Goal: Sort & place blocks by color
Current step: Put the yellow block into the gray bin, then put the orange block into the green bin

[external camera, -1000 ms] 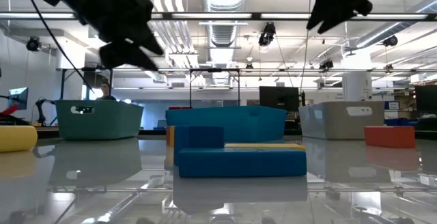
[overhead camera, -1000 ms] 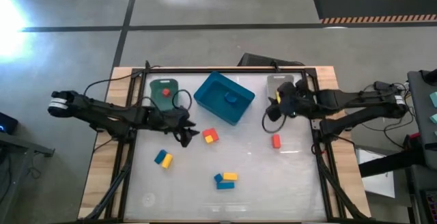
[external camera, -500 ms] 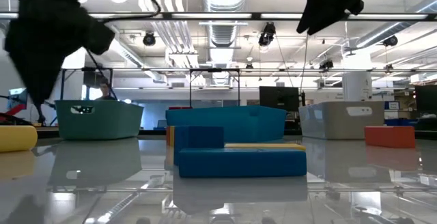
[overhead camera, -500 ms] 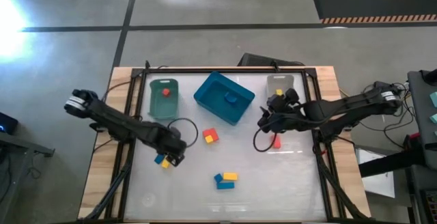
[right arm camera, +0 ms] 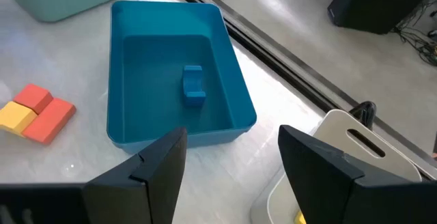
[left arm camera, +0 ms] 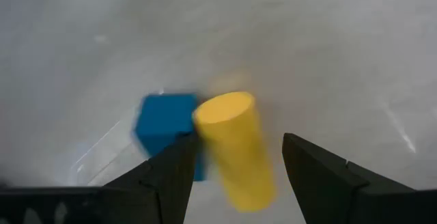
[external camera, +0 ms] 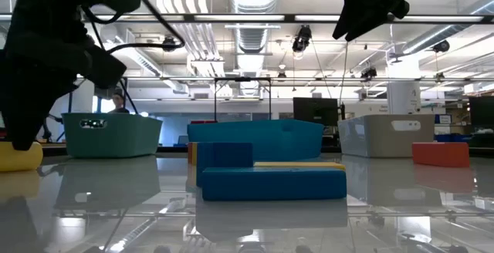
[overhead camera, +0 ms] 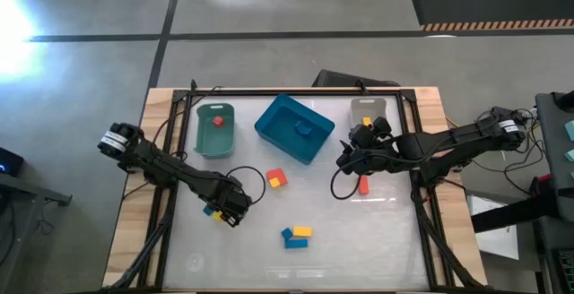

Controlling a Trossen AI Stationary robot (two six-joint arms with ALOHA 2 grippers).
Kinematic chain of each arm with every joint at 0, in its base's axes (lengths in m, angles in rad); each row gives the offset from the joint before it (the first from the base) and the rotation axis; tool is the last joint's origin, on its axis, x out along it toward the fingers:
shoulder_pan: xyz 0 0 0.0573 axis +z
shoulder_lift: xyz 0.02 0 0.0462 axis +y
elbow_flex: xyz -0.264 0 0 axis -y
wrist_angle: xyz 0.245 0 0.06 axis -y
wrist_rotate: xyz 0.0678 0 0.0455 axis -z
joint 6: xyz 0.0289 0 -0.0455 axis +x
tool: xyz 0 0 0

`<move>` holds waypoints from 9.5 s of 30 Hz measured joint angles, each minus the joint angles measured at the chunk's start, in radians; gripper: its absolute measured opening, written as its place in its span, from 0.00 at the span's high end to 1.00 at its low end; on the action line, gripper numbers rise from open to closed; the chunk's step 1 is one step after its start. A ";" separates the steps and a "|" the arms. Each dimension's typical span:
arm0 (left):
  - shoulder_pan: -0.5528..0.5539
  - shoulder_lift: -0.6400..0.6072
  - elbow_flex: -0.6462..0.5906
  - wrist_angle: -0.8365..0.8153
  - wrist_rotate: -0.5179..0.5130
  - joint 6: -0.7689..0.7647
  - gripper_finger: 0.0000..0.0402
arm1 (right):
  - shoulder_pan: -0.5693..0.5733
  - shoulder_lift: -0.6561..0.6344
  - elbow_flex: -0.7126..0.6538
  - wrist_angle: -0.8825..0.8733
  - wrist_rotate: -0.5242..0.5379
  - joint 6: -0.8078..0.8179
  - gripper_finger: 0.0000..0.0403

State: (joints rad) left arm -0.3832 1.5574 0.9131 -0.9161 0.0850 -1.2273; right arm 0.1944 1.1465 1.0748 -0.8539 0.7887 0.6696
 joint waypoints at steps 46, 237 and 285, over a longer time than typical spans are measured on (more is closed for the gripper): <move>0.009 -0.178 -0.007 0.176 -0.213 0.547 0.71 | 0.063 0.000 -0.108 0.234 -0.023 -0.066 0.44; 0.211 -0.153 -0.132 0.777 -0.408 0.771 0.42 | -0.206 -0.149 -0.446 0.838 -0.658 -0.498 0.89; 0.321 -0.144 -0.130 0.857 -0.439 0.995 0.94 | -0.207 -0.150 -0.450 0.845 -0.658 -0.521 0.91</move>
State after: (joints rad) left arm -0.0623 1.4130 0.7834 -0.0591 -0.3538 -0.2323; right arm -0.0128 0.9970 0.6253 -0.0086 0.1310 0.1489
